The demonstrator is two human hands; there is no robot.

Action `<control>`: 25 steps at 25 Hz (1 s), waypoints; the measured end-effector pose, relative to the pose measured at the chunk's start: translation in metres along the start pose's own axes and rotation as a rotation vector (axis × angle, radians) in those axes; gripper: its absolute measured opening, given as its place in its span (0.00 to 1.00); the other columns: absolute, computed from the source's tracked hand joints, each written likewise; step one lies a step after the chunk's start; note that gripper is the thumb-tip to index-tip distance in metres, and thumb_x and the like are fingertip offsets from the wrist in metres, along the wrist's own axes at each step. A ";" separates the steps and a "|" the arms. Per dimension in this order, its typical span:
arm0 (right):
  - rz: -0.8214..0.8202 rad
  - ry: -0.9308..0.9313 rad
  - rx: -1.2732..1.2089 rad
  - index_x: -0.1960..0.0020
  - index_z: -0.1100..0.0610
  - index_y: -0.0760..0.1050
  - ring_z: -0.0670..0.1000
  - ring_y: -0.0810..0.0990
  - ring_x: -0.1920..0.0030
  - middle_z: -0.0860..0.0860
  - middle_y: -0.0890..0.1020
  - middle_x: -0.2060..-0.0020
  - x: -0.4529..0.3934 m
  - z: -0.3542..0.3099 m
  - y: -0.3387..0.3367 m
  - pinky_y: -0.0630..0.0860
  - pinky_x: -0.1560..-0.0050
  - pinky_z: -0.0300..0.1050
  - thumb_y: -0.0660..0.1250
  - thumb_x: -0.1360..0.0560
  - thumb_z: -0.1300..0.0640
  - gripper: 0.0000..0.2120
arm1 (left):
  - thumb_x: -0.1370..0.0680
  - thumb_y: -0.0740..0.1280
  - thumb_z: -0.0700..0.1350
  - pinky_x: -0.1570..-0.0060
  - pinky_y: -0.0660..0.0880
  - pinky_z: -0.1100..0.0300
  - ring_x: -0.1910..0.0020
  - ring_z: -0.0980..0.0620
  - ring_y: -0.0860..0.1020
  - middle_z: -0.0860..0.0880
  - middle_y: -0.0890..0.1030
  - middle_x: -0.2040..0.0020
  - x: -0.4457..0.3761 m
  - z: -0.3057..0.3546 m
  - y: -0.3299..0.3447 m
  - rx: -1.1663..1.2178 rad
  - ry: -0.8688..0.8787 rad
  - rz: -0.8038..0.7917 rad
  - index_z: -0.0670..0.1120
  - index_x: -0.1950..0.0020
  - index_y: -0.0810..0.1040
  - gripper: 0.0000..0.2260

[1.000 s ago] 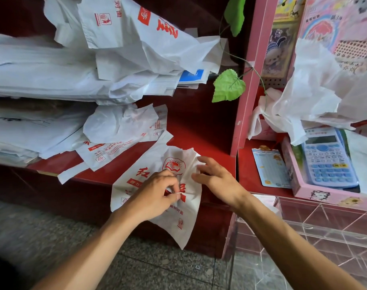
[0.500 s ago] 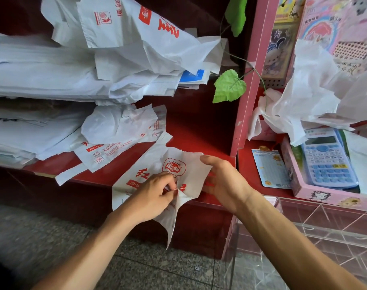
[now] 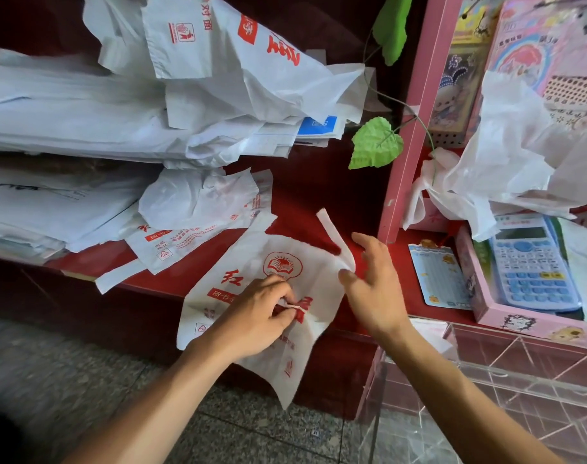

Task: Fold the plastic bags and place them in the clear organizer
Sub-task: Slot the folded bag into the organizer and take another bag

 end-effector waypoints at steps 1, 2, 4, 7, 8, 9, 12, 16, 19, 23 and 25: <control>-0.037 -0.137 0.145 0.31 0.52 0.70 0.50 0.74 0.37 0.47 0.73 0.35 0.006 -0.002 0.004 0.73 0.37 0.55 0.65 0.27 0.61 0.24 | 0.19 0.64 0.52 0.43 0.67 0.63 0.39 0.61 0.69 0.61 0.73 0.41 0.000 0.002 0.002 0.003 0.000 -0.010 0.53 0.43 0.75 0.07; -0.123 -0.235 0.252 0.31 0.51 0.70 0.53 0.76 0.40 0.48 0.74 0.36 0.012 -0.004 0.011 0.74 0.41 0.56 0.63 0.26 0.57 0.23 | 0.19 0.63 0.52 0.42 0.69 0.61 0.39 0.61 0.69 0.61 0.73 0.40 0.000 0.006 0.003 0.017 0.002 -0.016 0.54 0.40 0.75 0.09; -0.326 -0.267 0.473 0.30 0.49 0.68 0.55 0.76 0.41 0.47 0.76 0.36 0.021 -0.002 0.025 0.73 0.43 0.55 0.57 0.23 0.49 0.21 | 0.20 0.64 0.51 0.42 0.72 0.60 0.41 0.60 0.72 0.61 0.75 0.41 0.000 0.012 0.002 0.074 -0.001 -0.035 0.55 0.39 0.75 0.10; -0.431 -0.226 0.794 0.38 0.49 0.73 0.55 0.75 0.40 0.46 0.77 0.40 0.025 0.009 0.031 0.69 0.42 0.54 0.52 0.19 0.44 0.17 | 0.21 0.65 0.50 0.47 0.76 0.57 0.49 0.60 0.78 0.59 0.80 0.46 0.001 0.018 -0.003 0.146 -0.018 -0.062 0.55 0.41 0.79 0.10; -0.421 -0.224 0.838 0.40 0.50 0.74 0.55 0.75 0.41 0.47 0.77 0.41 0.025 0.010 0.029 0.69 0.40 0.54 0.52 0.20 0.44 0.18 | 0.21 0.66 0.50 0.47 0.77 0.57 0.50 0.60 0.79 0.59 0.80 0.47 0.000 0.016 -0.004 0.165 -0.041 -0.050 0.56 0.41 0.79 0.10; -0.417 -0.223 0.854 0.38 0.50 0.74 0.55 0.75 0.40 0.47 0.76 0.40 0.024 0.011 0.027 0.68 0.38 0.54 0.52 0.21 0.44 0.19 | 0.21 0.67 0.49 0.46 0.76 0.58 0.49 0.59 0.79 0.58 0.81 0.46 0.000 0.013 -0.008 0.173 -0.067 -0.009 0.56 0.40 0.80 0.10; -0.472 -0.230 0.775 0.34 0.50 0.75 0.53 0.73 0.38 0.46 0.74 0.37 0.021 0.011 0.021 0.68 0.35 0.51 0.59 0.22 0.46 0.19 | 0.22 0.68 0.49 0.40 0.75 0.53 0.40 0.51 0.77 0.52 0.79 0.38 -0.002 -0.020 -0.025 0.048 -0.287 0.237 0.52 0.38 0.78 0.12; -0.560 -0.248 0.686 0.33 0.47 0.76 0.50 0.72 0.34 0.44 0.72 0.31 0.024 0.012 0.019 0.66 0.30 0.48 0.64 0.24 0.44 0.20 | 0.24 0.68 0.55 0.36 0.70 0.48 0.33 0.43 0.69 0.45 0.72 0.33 0.009 -0.072 -0.039 -0.027 -0.737 0.286 0.51 0.33 0.71 0.21; -0.599 -0.233 0.637 0.32 0.45 0.75 0.47 0.68 0.29 0.45 0.70 0.27 0.027 0.013 0.016 0.65 0.28 0.46 0.67 0.25 0.45 0.22 | 0.26 0.71 0.53 0.37 0.67 0.47 0.31 0.41 0.64 0.45 0.69 0.32 0.012 -0.078 -0.041 0.047 -0.782 0.374 0.49 0.33 0.71 0.23; -0.610 -0.259 0.651 0.33 0.44 0.76 0.46 0.68 0.29 0.44 0.71 0.28 0.027 0.011 0.012 0.66 0.30 0.44 0.67 0.25 0.45 0.20 | 0.29 0.73 0.37 0.45 0.74 0.56 0.39 0.44 0.75 0.44 0.75 0.39 0.003 -0.082 -0.037 0.385 -0.731 0.506 0.50 0.42 0.77 0.18; -0.606 -0.257 0.648 0.34 0.44 0.76 0.46 0.68 0.29 0.43 0.71 0.28 0.029 0.010 0.011 0.67 0.30 0.45 0.66 0.24 0.45 0.19 | 0.30 0.70 0.31 0.51 0.74 0.58 0.47 0.46 0.79 0.45 0.80 0.45 0.002 -0.081 -0.038 0.604 -0.713 0.549 0.49 0.46 0.78 0.18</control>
Point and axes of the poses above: each hand's wrist, its own x-axis away from the middle knuckle, its own y-axis out of the palm, z = x × y, the point moved 5 cm from there along -x, towards the middle knuckle
